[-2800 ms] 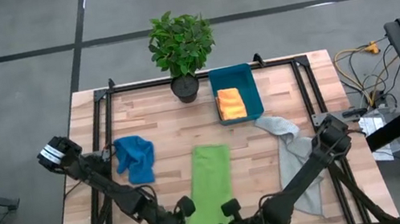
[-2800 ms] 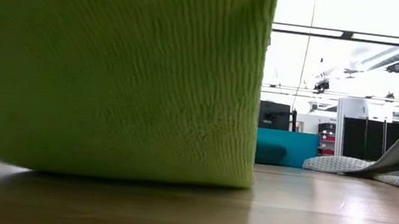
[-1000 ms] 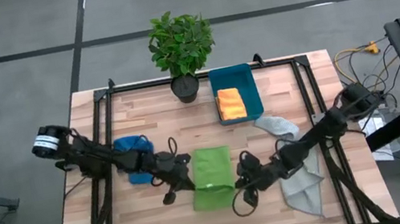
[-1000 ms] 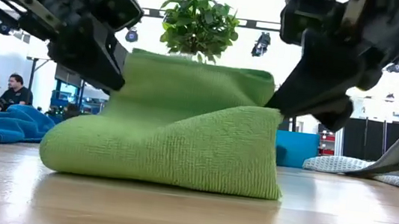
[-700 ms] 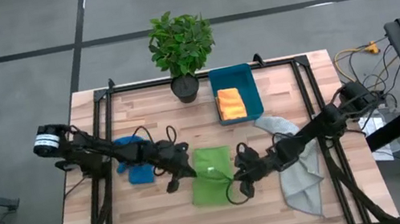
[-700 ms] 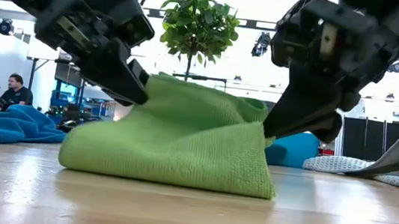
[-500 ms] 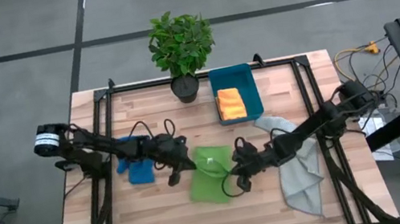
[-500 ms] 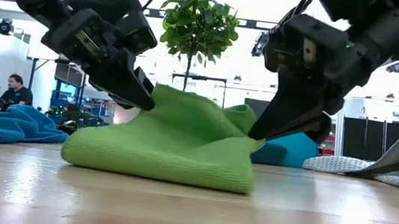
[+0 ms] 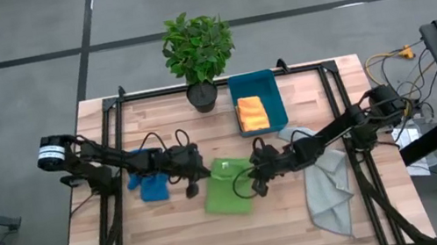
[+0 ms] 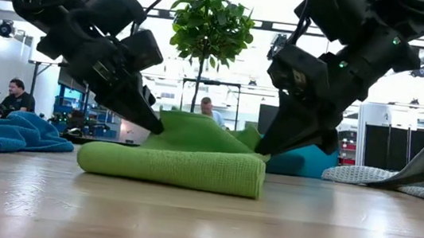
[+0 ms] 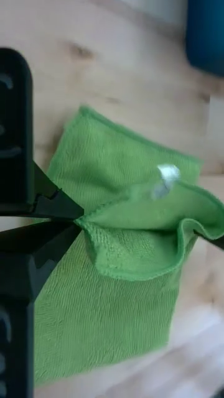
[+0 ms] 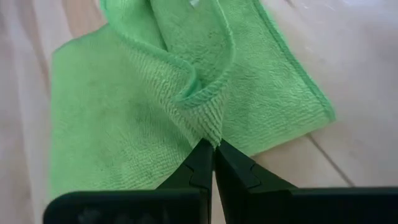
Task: Fold microfiber towels
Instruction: Fold the green microfiber towel
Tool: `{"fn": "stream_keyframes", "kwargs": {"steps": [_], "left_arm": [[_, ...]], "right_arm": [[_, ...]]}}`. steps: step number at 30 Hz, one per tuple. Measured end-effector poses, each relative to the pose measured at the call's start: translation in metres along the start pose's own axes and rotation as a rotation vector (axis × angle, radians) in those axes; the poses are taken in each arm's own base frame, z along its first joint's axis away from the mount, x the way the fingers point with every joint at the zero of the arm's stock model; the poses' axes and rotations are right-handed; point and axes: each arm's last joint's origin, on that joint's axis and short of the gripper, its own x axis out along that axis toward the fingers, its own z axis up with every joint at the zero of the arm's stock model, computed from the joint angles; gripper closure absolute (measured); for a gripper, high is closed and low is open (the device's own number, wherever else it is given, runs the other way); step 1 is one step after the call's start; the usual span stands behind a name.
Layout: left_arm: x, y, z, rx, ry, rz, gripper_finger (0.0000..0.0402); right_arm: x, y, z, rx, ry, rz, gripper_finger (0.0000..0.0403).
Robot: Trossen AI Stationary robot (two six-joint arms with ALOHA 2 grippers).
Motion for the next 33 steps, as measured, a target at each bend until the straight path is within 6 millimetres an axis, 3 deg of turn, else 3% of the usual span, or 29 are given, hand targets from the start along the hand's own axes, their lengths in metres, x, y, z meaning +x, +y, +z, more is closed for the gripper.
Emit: {"fn": "stream_keyframes", "kwargs": {"steps": [12, 20, 25, 33], "left_arm": [[0.005, 0.002, -0.002, -0.01, 0.016, 0.037, 0.0401], [0.005, 0.009, -0.002, -0.117, -0.007, 0.214, 0.0399], [0.003, 0.012, 0.0, -0.128, -0.018, 0.232, 0.0363], [-0.006, 0.015, 0.011, -0.283, -0.113, 0.311, 0.0295]], "right_arm": [[0.0, -0.004, -0.001, 0.06, 0.024, -0.034, 0.0394], [0.001, -0.015, 0.0, 0.208, -0.008, -0.148, 0.0393], [-0.003, -0.017, 0.005, 0.268, -0.087, -0.191, 0.038], [-0.032, -0.011, 0.026, 0.277, -0.28, -0.2, 0.0305]]}}
